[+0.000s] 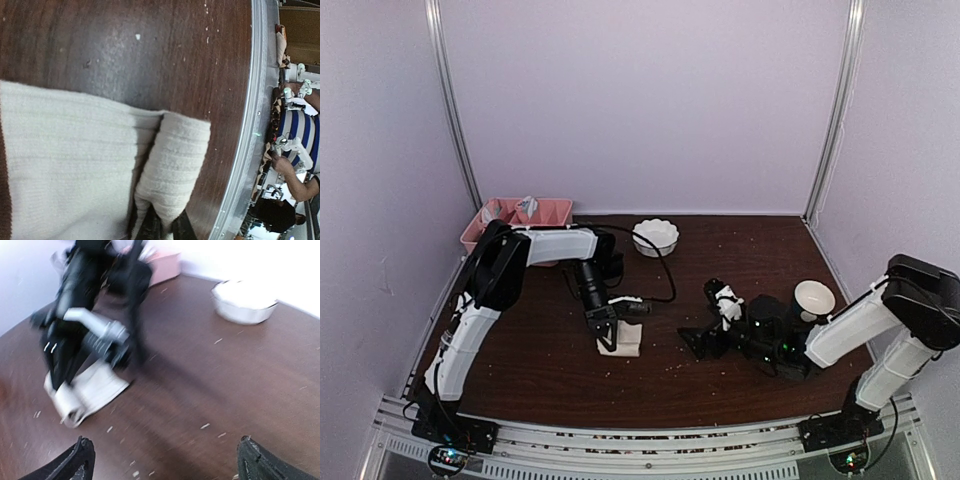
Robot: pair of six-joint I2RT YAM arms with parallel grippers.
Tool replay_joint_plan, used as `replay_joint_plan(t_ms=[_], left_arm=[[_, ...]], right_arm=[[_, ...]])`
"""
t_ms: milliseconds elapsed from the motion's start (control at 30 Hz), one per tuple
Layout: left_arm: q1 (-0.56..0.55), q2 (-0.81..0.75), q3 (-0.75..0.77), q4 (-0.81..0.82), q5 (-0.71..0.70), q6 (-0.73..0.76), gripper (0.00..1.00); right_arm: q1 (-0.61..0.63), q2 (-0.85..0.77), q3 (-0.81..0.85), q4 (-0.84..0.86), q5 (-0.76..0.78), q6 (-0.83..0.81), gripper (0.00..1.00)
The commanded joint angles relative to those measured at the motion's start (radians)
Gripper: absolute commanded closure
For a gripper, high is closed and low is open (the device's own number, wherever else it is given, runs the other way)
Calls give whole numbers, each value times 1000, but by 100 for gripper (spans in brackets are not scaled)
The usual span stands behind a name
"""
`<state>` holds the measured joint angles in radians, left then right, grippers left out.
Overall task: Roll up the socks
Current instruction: Roll the sock at the center of the board.
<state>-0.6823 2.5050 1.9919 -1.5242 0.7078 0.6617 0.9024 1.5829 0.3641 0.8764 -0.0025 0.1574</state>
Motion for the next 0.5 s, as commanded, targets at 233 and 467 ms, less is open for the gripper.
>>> replay_joint_plan(t_ms=[233, 467], left_arm=[[-5, 107, -48, 9, -80, -103, 100], [-5, 152, 20, -18, -95, -112, 99]], right_arm=[[91, -16, 40, -200, 142, -283, 0], [213, 31, 95, -203, 114, -486, 15]])
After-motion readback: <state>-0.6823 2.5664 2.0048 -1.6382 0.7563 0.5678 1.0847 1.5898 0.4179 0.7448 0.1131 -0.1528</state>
